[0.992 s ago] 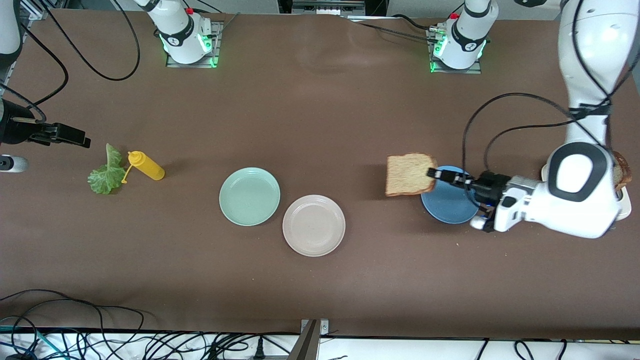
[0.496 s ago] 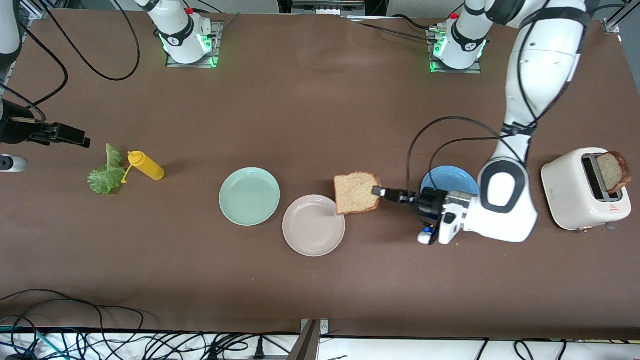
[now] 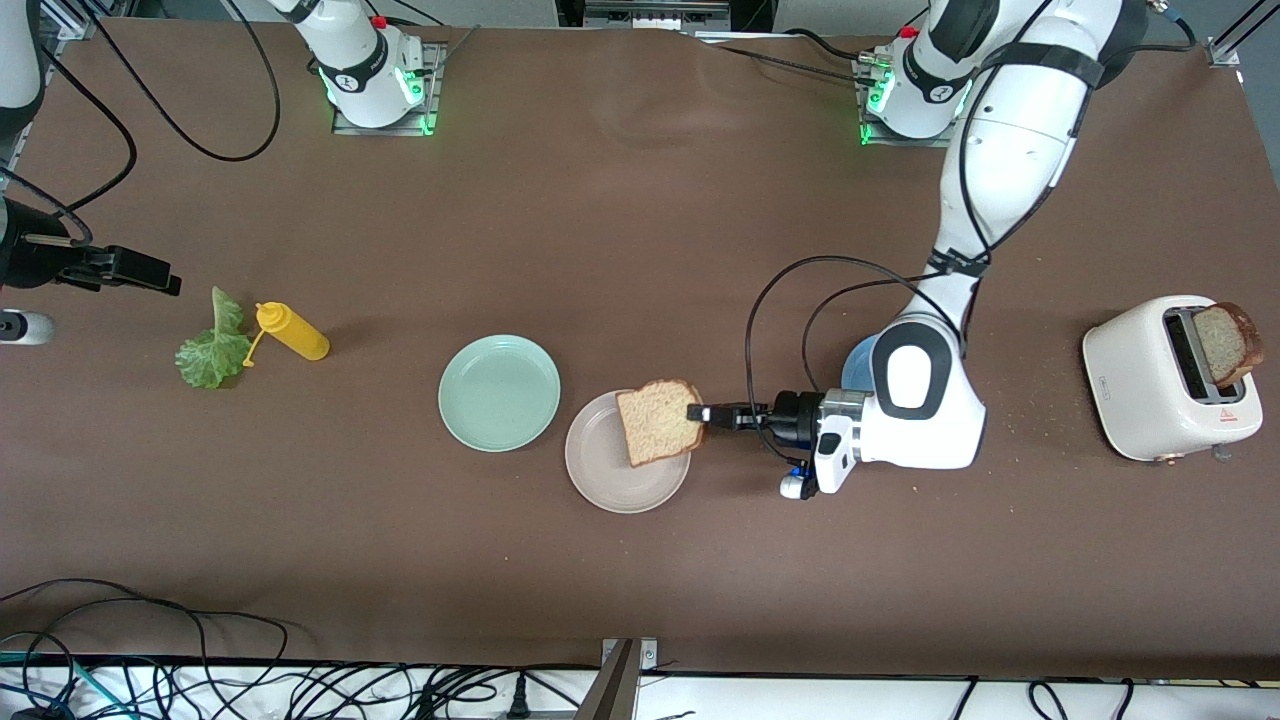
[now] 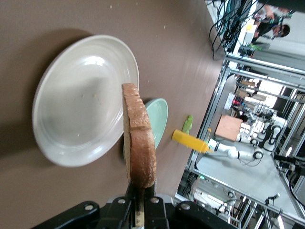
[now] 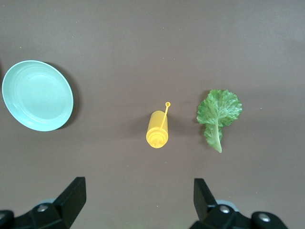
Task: Make sandwich on beige plate with both arms
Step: 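Carry the bread slice over the beige plate with the left gripper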
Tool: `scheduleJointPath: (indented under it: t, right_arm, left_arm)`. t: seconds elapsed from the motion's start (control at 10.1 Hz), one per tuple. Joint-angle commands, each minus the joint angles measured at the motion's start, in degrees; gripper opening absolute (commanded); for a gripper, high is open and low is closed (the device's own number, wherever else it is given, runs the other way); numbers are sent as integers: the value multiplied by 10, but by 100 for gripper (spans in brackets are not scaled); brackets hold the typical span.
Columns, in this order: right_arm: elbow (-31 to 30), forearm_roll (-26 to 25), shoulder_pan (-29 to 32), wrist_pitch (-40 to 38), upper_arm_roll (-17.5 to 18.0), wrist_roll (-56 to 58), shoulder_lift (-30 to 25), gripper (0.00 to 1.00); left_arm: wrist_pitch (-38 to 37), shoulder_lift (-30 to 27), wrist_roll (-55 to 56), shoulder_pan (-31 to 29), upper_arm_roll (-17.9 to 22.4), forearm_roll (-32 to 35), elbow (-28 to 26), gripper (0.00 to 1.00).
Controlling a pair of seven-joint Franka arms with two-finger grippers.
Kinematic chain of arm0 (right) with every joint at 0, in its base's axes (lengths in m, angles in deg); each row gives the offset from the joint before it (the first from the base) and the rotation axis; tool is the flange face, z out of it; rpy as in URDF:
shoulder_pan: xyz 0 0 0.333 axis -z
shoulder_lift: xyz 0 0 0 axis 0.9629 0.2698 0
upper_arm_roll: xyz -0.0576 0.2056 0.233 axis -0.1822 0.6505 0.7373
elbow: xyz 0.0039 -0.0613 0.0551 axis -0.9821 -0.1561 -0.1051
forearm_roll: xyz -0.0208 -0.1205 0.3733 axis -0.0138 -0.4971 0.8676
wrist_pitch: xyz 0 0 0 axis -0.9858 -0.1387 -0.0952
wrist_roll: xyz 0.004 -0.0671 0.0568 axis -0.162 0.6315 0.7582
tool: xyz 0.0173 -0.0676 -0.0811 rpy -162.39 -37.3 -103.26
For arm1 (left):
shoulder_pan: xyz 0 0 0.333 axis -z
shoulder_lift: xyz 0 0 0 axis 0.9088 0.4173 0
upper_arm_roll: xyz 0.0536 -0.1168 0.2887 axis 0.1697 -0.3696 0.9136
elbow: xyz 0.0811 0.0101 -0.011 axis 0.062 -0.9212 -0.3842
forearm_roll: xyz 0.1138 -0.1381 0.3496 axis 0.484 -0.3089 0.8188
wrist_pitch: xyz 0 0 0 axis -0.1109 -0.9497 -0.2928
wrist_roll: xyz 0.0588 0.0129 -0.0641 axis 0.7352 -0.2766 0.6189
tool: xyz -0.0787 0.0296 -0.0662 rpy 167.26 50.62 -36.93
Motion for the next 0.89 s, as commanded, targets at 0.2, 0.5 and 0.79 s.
scheduleJointPath:
  t: [0.2,0.5,0.79]
  right_arm:
    - [8,9,4,-8,-3,5,2,100]
    - [8,8,4,-8,-3,6,1,100]
    - [8,7,4,-8,-3,8,1,100]
  left_arm:
    - [86,36,-30,48,8,-62,27,0]
    - [89,40,-29,55,8,-61,29,0]
    - [88,42,-79,56,10,-53,25,74]
